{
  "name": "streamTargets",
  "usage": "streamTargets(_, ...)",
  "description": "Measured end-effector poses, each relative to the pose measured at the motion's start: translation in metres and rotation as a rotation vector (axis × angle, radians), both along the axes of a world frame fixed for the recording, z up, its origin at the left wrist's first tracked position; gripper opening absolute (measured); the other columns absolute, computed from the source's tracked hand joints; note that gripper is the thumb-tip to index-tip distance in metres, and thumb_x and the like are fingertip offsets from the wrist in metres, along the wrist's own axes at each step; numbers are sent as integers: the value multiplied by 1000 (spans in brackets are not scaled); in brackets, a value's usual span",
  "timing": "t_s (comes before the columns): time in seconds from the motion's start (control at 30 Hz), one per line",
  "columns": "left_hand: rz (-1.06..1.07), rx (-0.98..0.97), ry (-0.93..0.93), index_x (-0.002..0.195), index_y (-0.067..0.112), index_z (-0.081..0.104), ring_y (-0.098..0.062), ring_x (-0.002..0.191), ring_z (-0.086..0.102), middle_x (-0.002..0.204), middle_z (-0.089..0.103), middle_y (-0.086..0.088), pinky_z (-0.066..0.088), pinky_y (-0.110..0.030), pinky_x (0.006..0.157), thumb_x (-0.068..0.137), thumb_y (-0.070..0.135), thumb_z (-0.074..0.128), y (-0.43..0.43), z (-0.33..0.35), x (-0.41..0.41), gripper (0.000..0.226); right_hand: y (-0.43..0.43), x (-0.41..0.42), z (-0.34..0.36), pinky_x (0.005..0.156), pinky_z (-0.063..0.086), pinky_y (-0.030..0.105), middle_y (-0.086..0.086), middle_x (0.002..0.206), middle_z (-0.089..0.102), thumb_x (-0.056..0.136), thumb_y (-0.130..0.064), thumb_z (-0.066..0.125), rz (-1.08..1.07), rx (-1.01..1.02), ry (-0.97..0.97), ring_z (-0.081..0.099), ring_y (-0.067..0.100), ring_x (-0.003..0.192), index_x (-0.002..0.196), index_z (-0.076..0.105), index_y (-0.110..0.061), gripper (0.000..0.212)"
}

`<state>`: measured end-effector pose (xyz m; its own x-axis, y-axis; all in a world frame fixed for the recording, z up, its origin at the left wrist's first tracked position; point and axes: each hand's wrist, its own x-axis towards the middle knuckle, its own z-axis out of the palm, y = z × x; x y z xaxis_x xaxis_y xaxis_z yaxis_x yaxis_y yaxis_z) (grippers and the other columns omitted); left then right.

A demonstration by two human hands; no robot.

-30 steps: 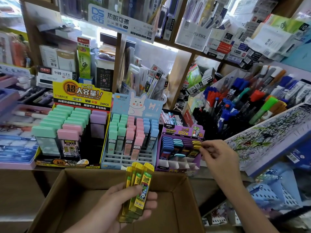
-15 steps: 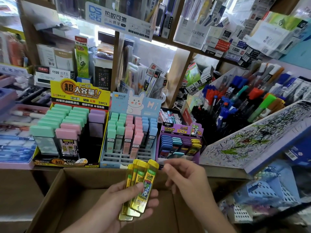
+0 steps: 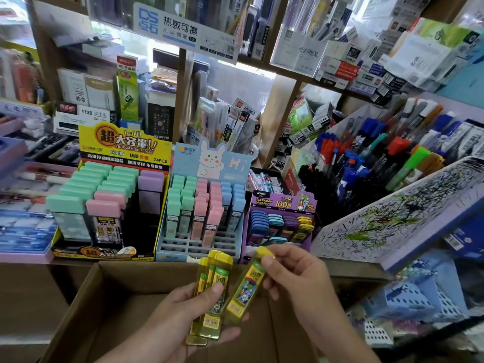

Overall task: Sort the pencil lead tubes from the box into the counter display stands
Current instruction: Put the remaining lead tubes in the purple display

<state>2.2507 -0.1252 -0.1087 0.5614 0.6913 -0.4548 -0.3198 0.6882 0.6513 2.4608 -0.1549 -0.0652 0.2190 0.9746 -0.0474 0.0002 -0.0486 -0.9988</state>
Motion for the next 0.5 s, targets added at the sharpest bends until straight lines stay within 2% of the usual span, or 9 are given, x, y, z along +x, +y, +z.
streamTargets(0.13,5,16,61,90,0,81,-40,95,76,107,75,-29,65,-45,65,75,19,78,1,-4,1,25,-4,31,20,50,53,18,16,77,73,74,-23,76,-106,65,-44,65,18,60,86,79,-18,13)
streamTargets(0.33,5,73,128,92,5,82,-33,84,79,102,77,-25,62,-34,58,65,26,82,-1,-5,3,34,2,73,35,58,60,25,12,81,75,85,-18,74,-228,256,-303,69,22,65,93,79,-17,9)
streamTargets(0.43,33,80,147,103,1,77,-34,85,79,101,77,-26,62,-33,56,69,23,81,0,-7,1,41,10,90,32,65,64,30,8,80,76,87,-18,74,-259,291,-406,73,23,70,93,78,-23,8)
streamTargets(0.5,42,75,157,108,1,74,-35,85,79,100,77,-25,62,-33,55,73,21,80,0,-7,1,41,16,99,27,68,64,31,5,81,76,90,-12,74,-266,298,-484,74,23,73,94,78,-26,14)
